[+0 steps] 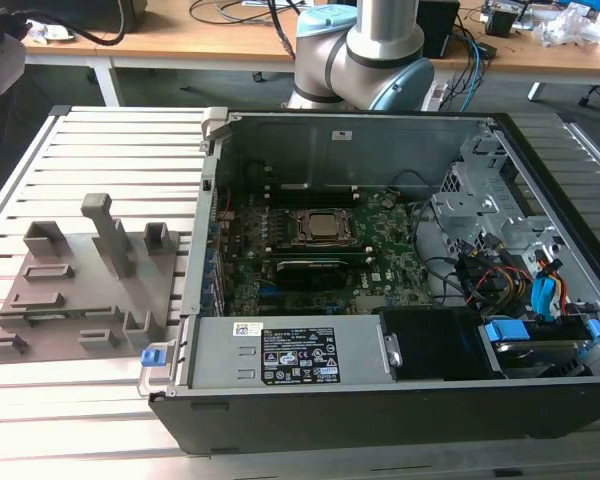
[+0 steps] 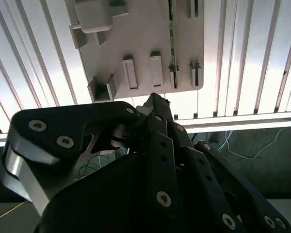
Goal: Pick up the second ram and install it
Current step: 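Pick up the second ram and move it above second insertion slot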
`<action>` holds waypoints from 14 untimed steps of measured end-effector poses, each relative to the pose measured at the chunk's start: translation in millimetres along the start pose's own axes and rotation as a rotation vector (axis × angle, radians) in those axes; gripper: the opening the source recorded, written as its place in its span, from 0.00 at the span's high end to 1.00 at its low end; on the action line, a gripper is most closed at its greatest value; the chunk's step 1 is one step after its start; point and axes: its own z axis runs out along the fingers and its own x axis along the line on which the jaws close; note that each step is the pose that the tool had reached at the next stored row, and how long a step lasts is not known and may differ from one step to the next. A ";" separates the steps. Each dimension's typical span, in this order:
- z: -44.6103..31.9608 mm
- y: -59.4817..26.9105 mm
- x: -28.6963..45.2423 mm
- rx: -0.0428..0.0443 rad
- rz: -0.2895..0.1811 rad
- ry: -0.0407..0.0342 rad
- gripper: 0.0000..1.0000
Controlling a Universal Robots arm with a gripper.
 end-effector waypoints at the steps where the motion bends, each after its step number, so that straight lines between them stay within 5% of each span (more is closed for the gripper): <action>1: 0.1 0.0 0.0 -0.0006 -0.027 0.0006 0.90; 14: 0.0 0.0 0.0 -0.0064 -0.285 0.0072 0.90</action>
